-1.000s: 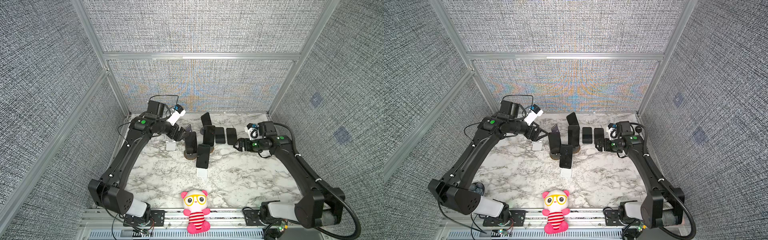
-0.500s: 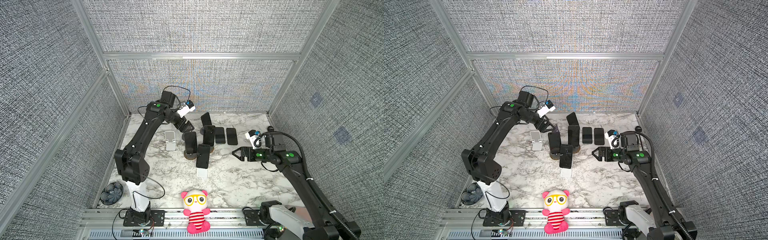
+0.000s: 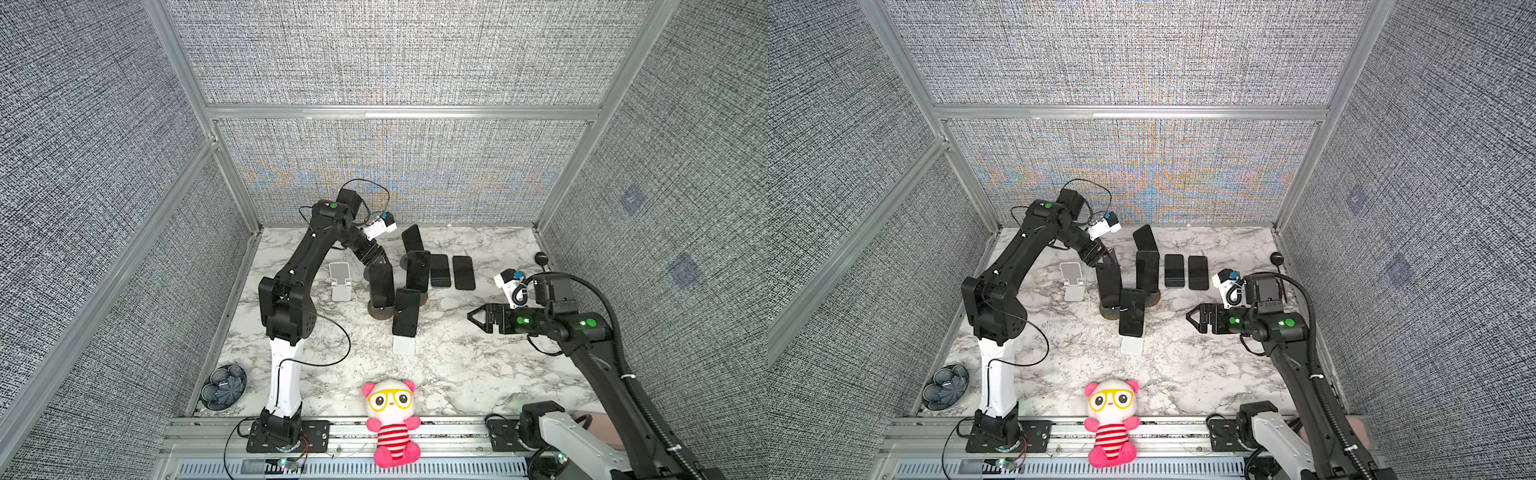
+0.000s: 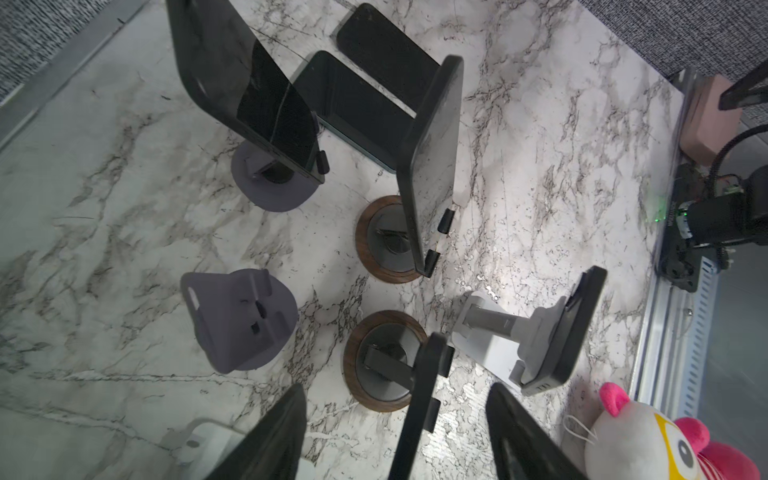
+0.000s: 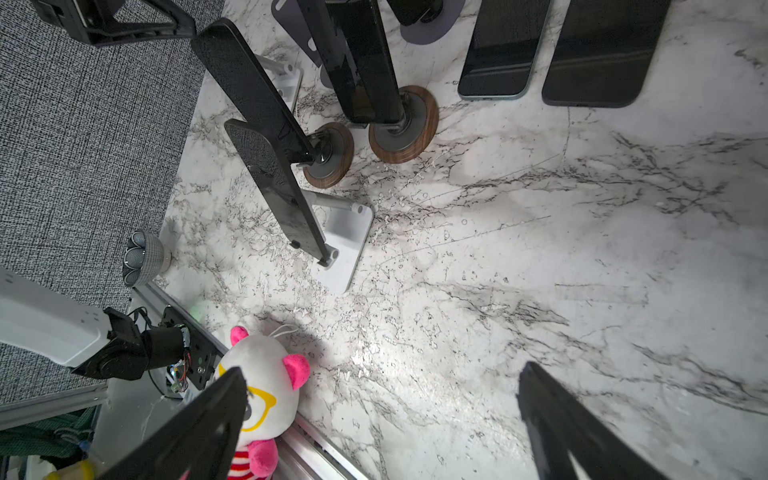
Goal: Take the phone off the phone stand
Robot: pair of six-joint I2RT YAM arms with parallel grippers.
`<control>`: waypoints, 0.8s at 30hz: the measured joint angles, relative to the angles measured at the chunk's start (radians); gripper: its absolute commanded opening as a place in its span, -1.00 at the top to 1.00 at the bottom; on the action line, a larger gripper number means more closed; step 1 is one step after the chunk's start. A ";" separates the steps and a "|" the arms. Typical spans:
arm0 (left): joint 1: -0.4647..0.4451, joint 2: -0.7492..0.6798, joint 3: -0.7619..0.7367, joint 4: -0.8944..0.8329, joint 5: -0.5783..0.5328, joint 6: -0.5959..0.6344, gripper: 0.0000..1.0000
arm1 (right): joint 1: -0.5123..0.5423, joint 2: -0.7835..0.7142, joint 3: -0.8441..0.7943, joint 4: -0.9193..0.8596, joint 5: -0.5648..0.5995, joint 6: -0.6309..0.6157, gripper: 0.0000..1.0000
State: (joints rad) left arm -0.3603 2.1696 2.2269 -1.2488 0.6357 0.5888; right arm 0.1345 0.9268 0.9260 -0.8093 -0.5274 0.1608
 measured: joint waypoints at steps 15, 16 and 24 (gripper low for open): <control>0.000 0.046 -0.021 -0.042 0.046 0.030 0.49 | 0.000 0.016 0.012 -0.018 0.053 -0.014 -0.93; 0.000 0.046 -0.022 -0.044 0.046 0.032 0.55 | 0.000 0.018 0.012 -0.019 0.057 -0.014 -0.93; -0.003 0.046 -0.026 -0.062 0.064 0.043 0.86 | 0.000 0.041 0.018 -0.026 0.081 -0.010 -0.92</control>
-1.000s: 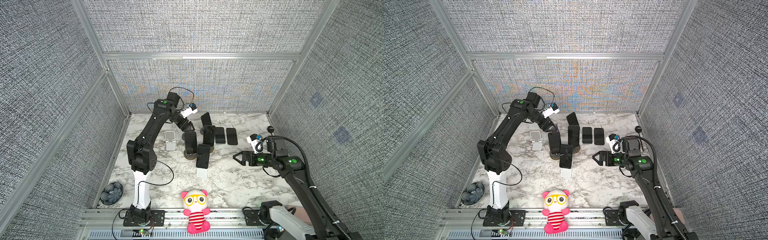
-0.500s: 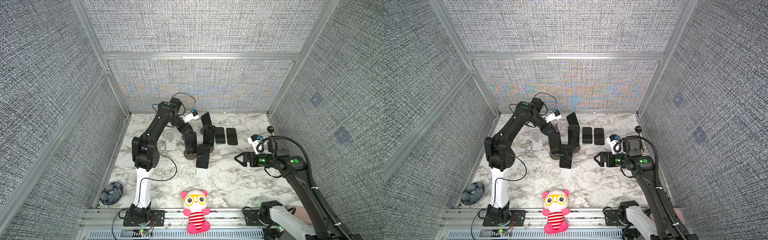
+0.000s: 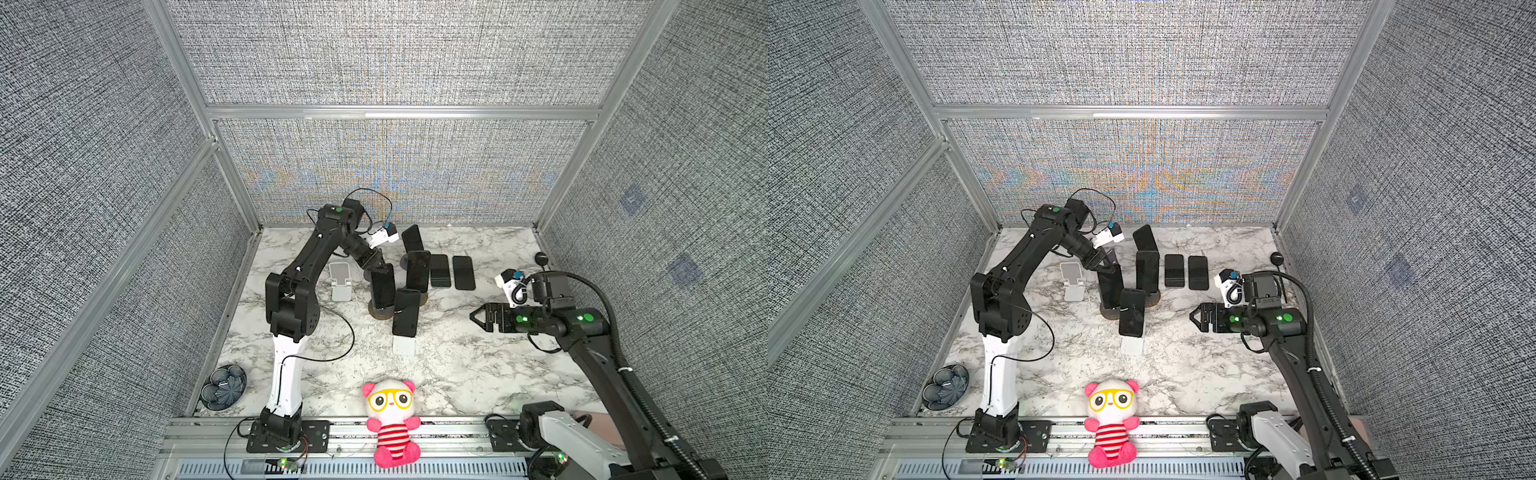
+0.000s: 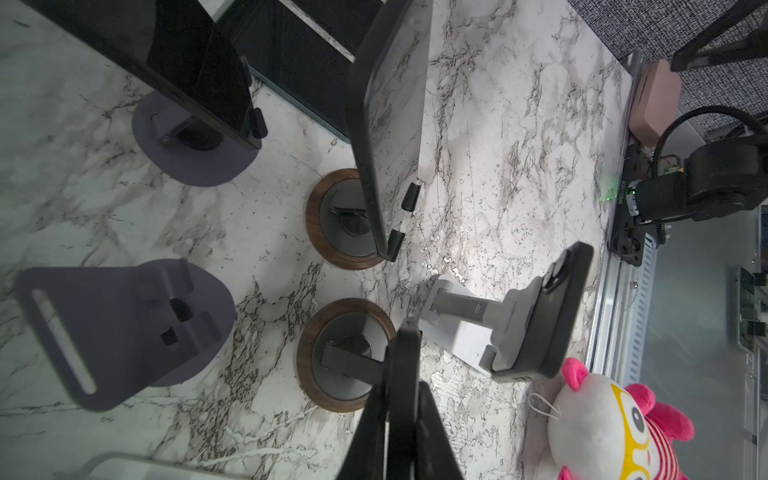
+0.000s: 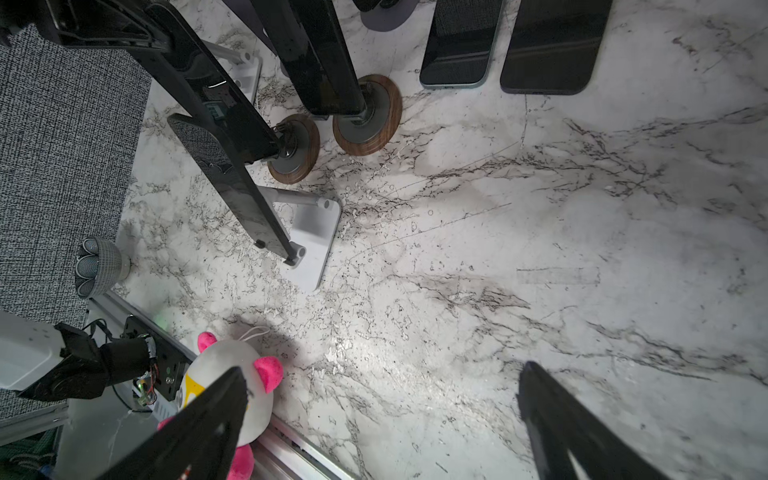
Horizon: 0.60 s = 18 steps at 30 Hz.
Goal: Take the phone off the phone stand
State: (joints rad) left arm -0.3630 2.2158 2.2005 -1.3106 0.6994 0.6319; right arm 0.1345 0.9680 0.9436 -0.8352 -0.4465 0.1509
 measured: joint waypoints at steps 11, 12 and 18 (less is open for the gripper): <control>0.002 0.000 0.000 -0.015 0.005 0.025 1.00 | 0.000 -0.031 0.001 0.002 0.006 0.002 -0.92; 0.002 -0.001 0.000 -0.015 0.005 0.026 1.00 | 0.000 -0.029 0.000 0.002 0.008 0.002 -0.92; 0.001 -0.025 0.013 -0.040 -0.024 0.031 1.00 | 0.013 -0.024 -0.006 0.014 0.012 0.002 -0.91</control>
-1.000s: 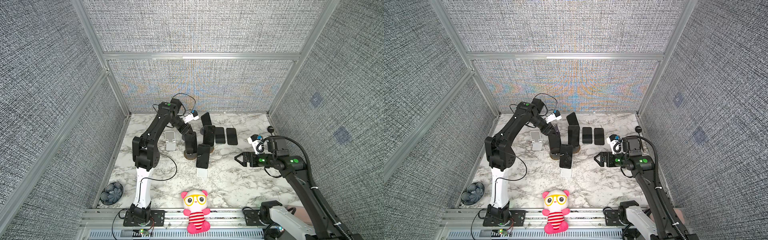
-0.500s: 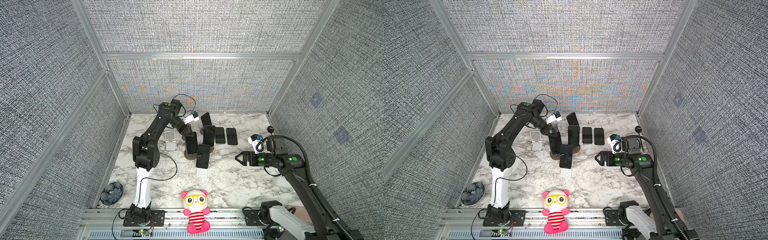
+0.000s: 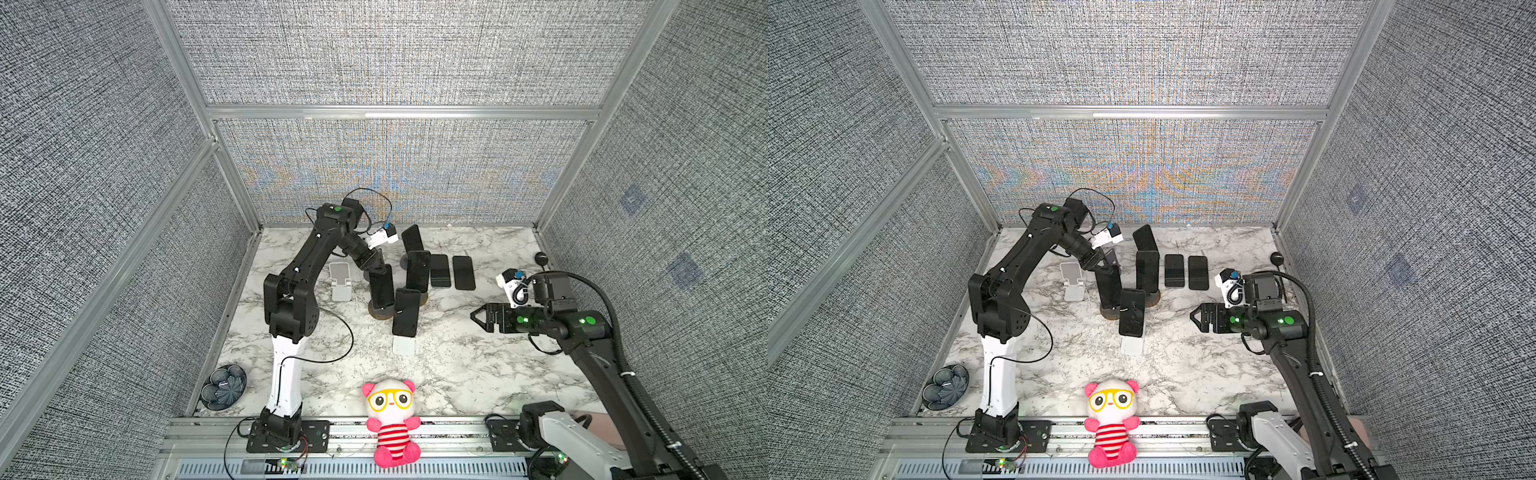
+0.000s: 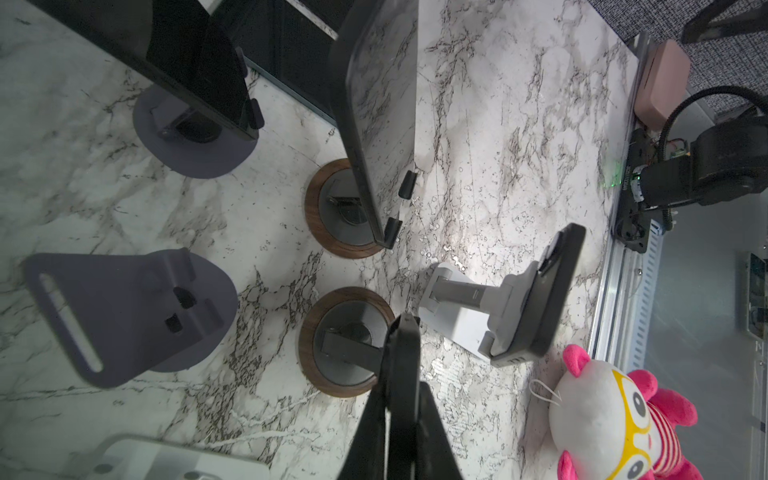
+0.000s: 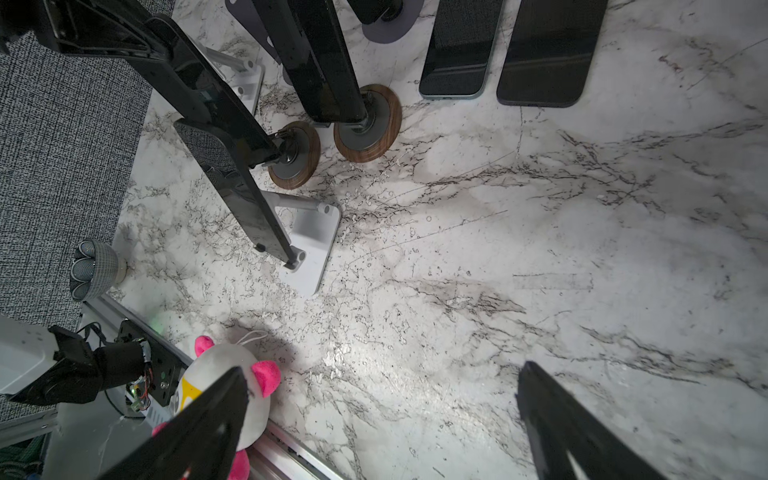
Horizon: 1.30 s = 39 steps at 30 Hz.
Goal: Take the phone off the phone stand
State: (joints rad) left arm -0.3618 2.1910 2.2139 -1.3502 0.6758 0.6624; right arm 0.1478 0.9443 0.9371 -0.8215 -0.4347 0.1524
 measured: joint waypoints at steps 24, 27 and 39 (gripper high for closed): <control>0.096 -0.186 0.135 0.125 0.187 -0.499 1.00 | 0.141 0.073 0.158 0.041 0.026 -0.072 -0.84; 0.091 -0.228 0.047 0.211 0.243 -0.655 1.00 | 0.180 0.117 0.231 0.034 0.055 -0.117 -0.84; 0.087 -0.463 -0.647 0.905 0.398 -1.370 0.99 | 0.237 0.343 0.549 -0.127 0.156 -0.316 -0.87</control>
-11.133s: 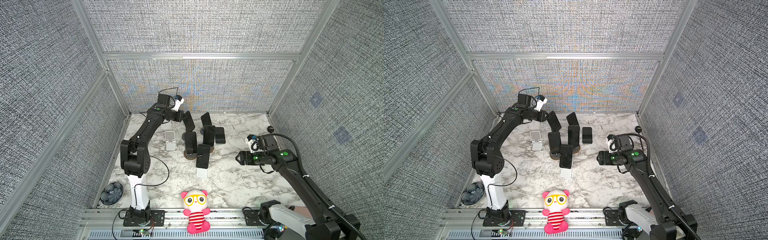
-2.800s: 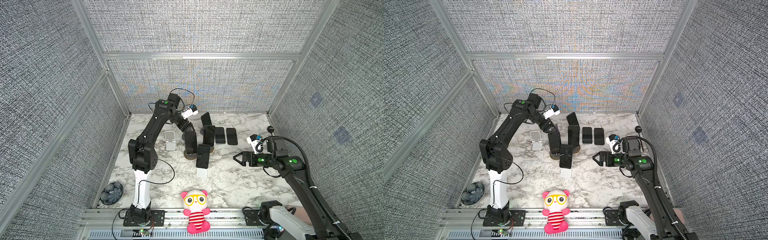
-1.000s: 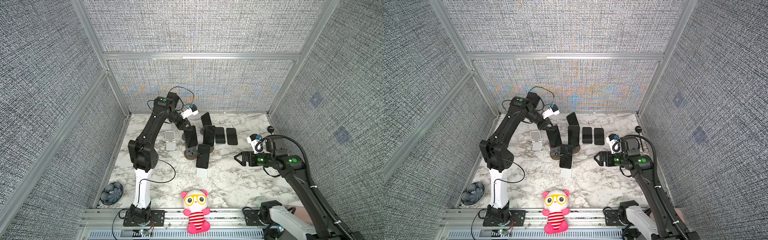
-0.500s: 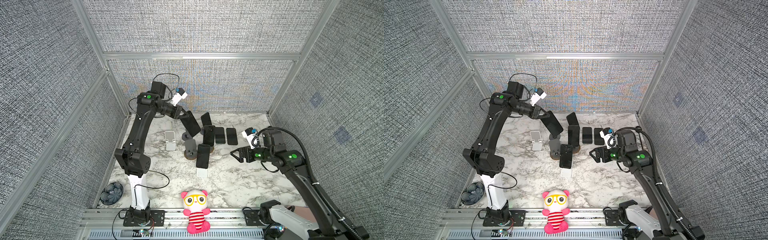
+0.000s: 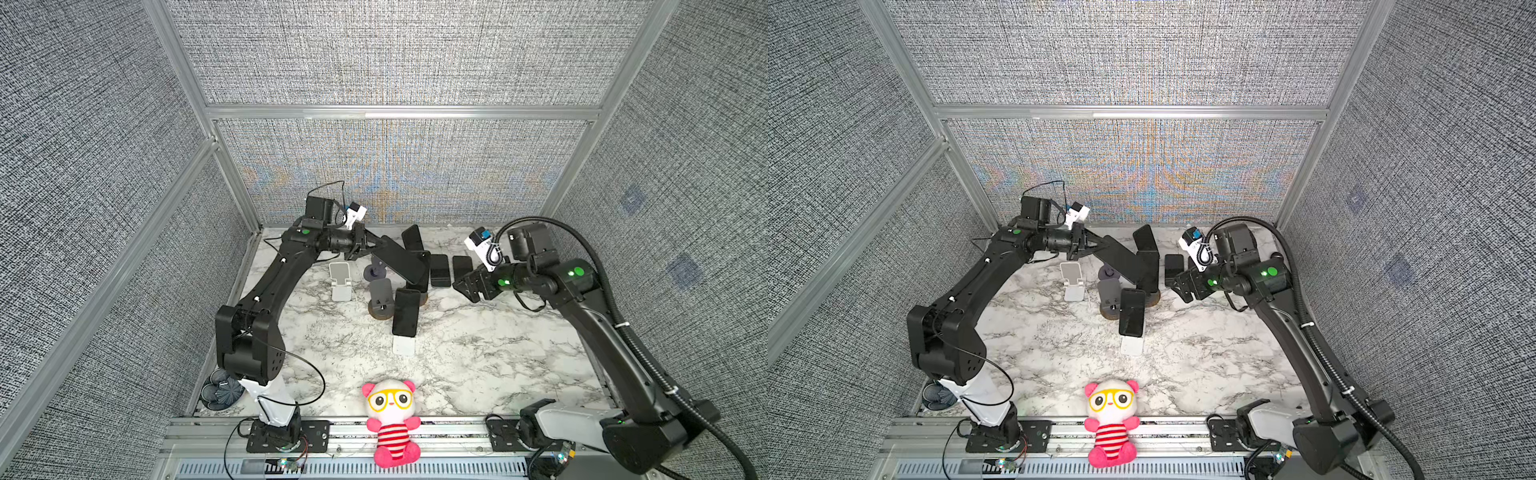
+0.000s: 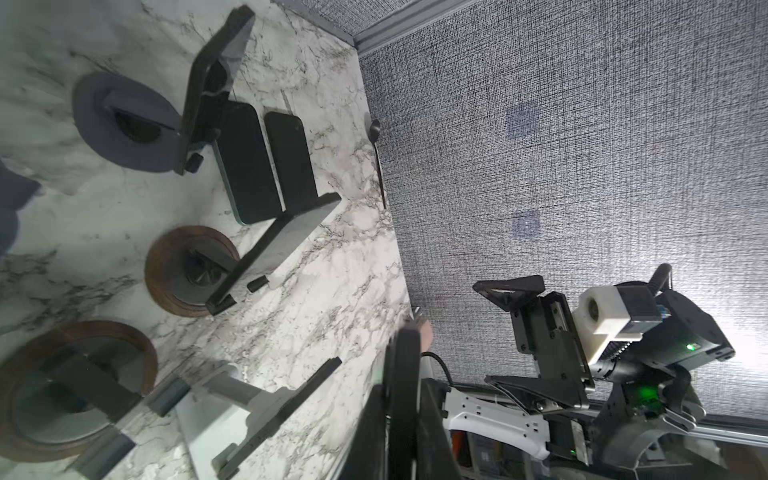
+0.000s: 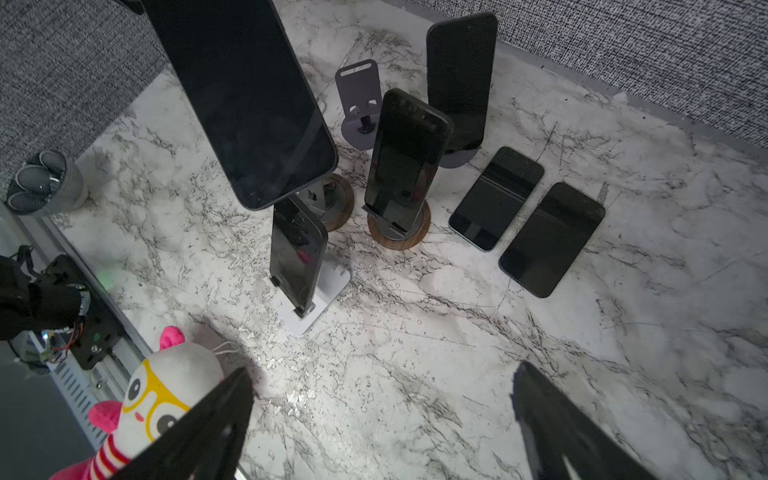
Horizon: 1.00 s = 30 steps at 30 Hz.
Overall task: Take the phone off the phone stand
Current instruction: 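Lift the phone with the left gripper toward the right gripper while the right gripper approaches, then grasp the raised black phone with the right gripper while opening the left gripper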
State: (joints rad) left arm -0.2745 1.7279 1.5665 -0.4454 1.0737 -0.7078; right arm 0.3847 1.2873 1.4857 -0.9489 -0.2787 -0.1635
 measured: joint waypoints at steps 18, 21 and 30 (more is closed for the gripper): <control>-0.056 -0.056 -0.270 0.291 0.138 -0.104 0.99 | 0.240 0.362 0.388 -0.227 0.139 -0.130 -0.98; -0.056 -0.067 -0.289 0.298 0.141 -0.095 0.99 | 0.265 0.423 0.453 -0.241 0.172 -0.129 -0.98; -0.055 -0.076 -0.311 0.347 0.141 -0.098 0.99 | 0.311 0.524 0.535 -0.246 0.220 -0.117 -0.96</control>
State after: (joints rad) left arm -0.3294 1.6520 1.2560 -0.0982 1.2144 -0.8059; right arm 0.6956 1.8114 2.0209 -1.1954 -0.0586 -0.2810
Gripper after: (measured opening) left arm 0.113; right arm 0.984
